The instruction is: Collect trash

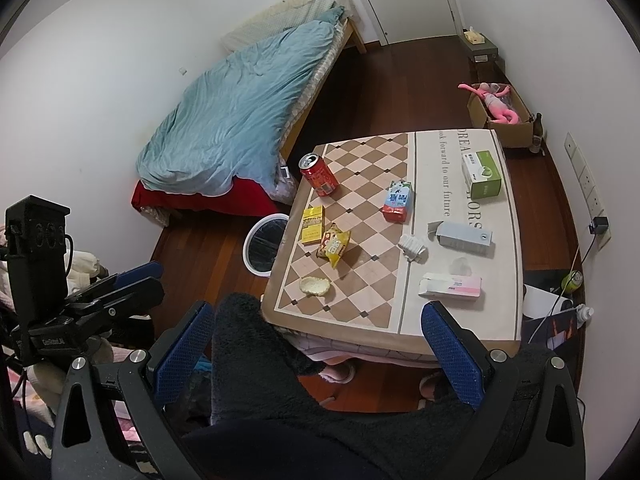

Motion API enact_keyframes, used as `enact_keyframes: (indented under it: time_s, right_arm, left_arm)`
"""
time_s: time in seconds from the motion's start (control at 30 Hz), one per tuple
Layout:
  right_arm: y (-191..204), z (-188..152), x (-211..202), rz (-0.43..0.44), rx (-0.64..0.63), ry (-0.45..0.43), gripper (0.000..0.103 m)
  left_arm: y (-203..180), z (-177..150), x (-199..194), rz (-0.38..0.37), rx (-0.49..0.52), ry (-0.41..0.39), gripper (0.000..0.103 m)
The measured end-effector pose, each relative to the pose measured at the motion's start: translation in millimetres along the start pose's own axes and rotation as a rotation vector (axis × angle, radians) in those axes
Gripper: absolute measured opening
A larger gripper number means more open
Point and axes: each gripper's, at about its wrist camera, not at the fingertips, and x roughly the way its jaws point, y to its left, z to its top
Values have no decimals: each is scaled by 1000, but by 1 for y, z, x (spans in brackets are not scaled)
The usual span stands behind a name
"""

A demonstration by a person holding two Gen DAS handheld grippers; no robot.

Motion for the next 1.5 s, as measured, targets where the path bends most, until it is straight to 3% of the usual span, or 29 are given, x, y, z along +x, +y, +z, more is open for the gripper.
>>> enact_keyframes:
  time_s: [1.5]
  right_arm:
    - [-1, 2, 3, 1, -1, 1, 103]
  left_arm:
    - [12, 3, -3, -22, -6, -1, 103]
